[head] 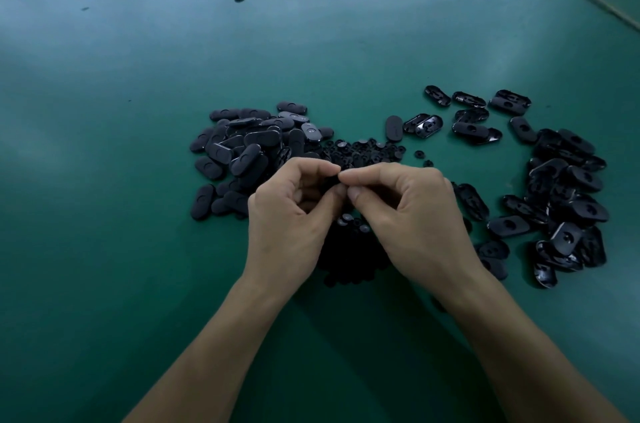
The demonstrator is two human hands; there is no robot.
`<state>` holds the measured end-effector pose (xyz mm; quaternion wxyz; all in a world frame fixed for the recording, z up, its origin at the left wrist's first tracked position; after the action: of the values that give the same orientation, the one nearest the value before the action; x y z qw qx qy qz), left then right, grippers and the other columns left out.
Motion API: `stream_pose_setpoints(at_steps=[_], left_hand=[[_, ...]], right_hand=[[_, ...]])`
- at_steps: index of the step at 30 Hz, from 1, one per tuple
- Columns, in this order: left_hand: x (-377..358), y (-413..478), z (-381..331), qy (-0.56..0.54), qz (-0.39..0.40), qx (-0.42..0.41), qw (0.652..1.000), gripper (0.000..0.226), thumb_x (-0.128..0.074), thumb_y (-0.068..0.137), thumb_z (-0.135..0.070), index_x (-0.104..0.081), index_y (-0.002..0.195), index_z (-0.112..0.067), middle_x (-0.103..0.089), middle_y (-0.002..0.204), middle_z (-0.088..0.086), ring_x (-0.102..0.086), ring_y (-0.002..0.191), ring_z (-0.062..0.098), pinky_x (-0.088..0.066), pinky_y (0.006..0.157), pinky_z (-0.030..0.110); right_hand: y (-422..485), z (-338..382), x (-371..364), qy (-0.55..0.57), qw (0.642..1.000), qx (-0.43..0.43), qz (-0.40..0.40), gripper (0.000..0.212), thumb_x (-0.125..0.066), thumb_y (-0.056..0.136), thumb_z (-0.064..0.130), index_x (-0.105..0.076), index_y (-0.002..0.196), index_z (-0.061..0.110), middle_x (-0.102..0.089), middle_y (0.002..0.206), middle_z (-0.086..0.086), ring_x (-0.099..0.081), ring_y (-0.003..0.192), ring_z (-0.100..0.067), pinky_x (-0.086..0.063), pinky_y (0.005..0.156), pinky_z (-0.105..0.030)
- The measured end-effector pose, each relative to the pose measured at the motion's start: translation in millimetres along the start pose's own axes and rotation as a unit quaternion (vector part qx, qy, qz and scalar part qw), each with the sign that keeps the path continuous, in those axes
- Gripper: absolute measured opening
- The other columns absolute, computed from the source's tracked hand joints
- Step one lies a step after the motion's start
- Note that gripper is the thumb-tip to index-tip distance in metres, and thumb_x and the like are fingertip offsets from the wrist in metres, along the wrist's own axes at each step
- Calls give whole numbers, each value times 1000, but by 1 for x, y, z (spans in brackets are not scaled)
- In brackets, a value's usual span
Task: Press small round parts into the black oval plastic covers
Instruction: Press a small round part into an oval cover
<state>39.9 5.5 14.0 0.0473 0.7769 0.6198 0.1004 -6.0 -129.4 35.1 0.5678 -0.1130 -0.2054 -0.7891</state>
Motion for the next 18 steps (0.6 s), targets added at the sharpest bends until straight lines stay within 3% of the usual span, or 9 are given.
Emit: stream_pose_setpoints(at_steps=[6, 10, 18], left_hand=[[1, 1, 2, -29, -27, 6, 999, 27, -75, 83, 5, -70, 94, -18, -76, 87, 1, -73, 82, 12, -57, 76, 22], [2, 2, 3, -52, -20, 6, 998, 23, -75, 83, 5, -71, 93, -15, -77, 84, -3, -73, 77, 7, -55, 72, 15], [0, 0, 0, -12, 3, -5, 1000, 27, -76, 83, 3, -73, 89, -23, -77, 83, -9, -73, 77, 6, -55, 72, 16]], right_hand=[[1, -3, -2, 47, 999, -15, 2, 18, -72, 88, 8, -77, 97, 23, -74, 84, 15, -70, 82, 3, -53, 73, -11], [1, -5, -1, 83, 996, -40, -15, 16, -73, 87, 9, -76, 88, 25, -75, 79, 11, -71, 75, -3, -55, 70, -17], [-3, -1, 1, -1, 998, -18, -52, 16, -73, 86, 8, -73, 86, 25, -71, 72, 13, -67, 70, 1, -53, 64, -13]])
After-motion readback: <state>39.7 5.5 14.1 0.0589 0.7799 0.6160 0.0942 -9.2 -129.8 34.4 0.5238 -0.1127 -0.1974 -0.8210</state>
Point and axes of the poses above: each hand's wrist, its own y-axis towards the middle knuckle, its own x-axis out of the back of the hand, z = x × y, the point moved 3 cm from there along y, towards the middle knuckle
